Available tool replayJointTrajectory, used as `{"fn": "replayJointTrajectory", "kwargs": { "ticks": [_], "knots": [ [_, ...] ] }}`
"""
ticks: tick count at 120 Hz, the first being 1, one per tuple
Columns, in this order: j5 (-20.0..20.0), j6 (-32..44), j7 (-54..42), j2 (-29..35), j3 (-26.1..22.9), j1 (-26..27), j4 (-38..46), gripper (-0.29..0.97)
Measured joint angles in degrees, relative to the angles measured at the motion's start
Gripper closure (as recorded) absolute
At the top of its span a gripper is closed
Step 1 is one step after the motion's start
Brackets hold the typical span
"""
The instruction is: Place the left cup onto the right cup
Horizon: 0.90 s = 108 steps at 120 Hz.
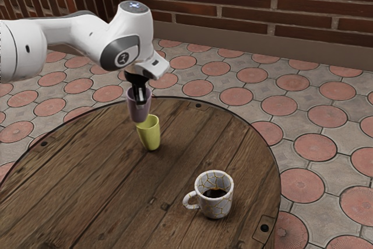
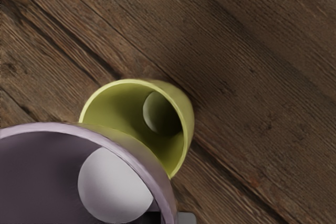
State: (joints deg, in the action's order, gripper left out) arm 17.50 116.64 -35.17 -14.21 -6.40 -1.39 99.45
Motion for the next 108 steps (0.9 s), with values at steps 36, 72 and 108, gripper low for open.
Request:
{"fn": "replayJointTrajectory", "kwargs": {
  "ticks": [36, 72, 108],
  "knots": [
    [-0.4, 1.0, -1.9, -3.0, 0.1, 1.4, -2.9, 0.79],
    [-0.7, 1.7, -3.2, -6.0, 0.0, 0.1, -2.8, 0.71],
    [-4.4, -1.1, -5.2, 0.3, 0.0, -1.0, -2.3, 0.19]
  ]
}}
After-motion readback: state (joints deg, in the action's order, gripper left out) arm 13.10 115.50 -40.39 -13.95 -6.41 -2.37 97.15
